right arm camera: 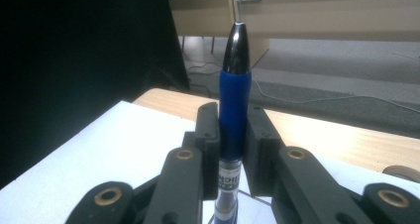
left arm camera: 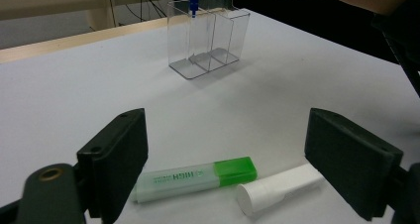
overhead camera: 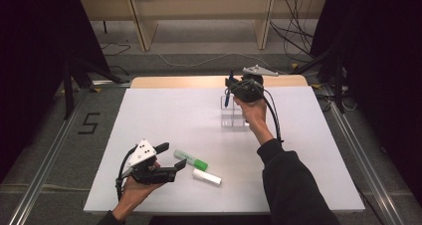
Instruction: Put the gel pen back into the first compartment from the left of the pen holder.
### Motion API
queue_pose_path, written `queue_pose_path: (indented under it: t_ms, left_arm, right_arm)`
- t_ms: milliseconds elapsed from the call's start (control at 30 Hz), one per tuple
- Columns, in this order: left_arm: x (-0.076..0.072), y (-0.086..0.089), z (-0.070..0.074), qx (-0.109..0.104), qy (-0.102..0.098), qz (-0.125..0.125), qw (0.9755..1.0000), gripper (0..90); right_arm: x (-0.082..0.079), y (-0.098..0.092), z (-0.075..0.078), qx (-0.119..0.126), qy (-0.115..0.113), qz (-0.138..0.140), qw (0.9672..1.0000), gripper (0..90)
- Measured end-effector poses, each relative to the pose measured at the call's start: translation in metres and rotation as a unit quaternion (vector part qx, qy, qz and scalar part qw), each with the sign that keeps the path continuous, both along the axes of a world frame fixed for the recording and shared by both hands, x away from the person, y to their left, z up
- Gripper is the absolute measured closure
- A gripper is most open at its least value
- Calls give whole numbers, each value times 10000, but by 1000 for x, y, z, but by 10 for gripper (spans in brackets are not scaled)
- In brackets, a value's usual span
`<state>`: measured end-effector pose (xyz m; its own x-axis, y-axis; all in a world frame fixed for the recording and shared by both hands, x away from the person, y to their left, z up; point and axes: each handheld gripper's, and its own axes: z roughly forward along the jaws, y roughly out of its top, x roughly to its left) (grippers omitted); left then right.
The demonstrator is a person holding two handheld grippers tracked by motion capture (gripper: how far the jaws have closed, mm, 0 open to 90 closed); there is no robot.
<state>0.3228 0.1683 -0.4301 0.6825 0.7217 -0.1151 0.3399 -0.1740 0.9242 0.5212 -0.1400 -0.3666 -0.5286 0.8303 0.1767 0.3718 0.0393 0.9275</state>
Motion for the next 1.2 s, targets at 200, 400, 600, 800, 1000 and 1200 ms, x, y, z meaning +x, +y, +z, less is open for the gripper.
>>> queue_pose_path:
  t_ms: [200, 400, 600, 800, 1000, 1200]
  left_arm:
    - [0, 0, 0, 4, -1, 3, 10000, 163]
    - [1, 0, 0, 3, 5, 17, 10000, 163]
    - [0, 1, 1, 3, -14, 10, 10000, 163]
    - [0, 1, 0, -23, -9, 25, 10000, 162]
    - [0, 1, 1, -10, -12, 1, 10000, 163]
    - [0, 1, 1, -47, -20, 23, 10000, 162]
  right_arm:
    - [1, 4, -5, -123, 105, 40, 9999, 793]
    - [1, 8, -10, -254, 164, 80, 9995, 791]
    - [2, 12, -13, -309, 202, 71, 9993, 791]
    - [2, 14, -18, -353, 269, 51, 9990, 791]
    - [3, 14, -22, -375, 318, 33, 9988, 790]
    - [3, 13, -26, -295, 477, 44, 9984, 632]
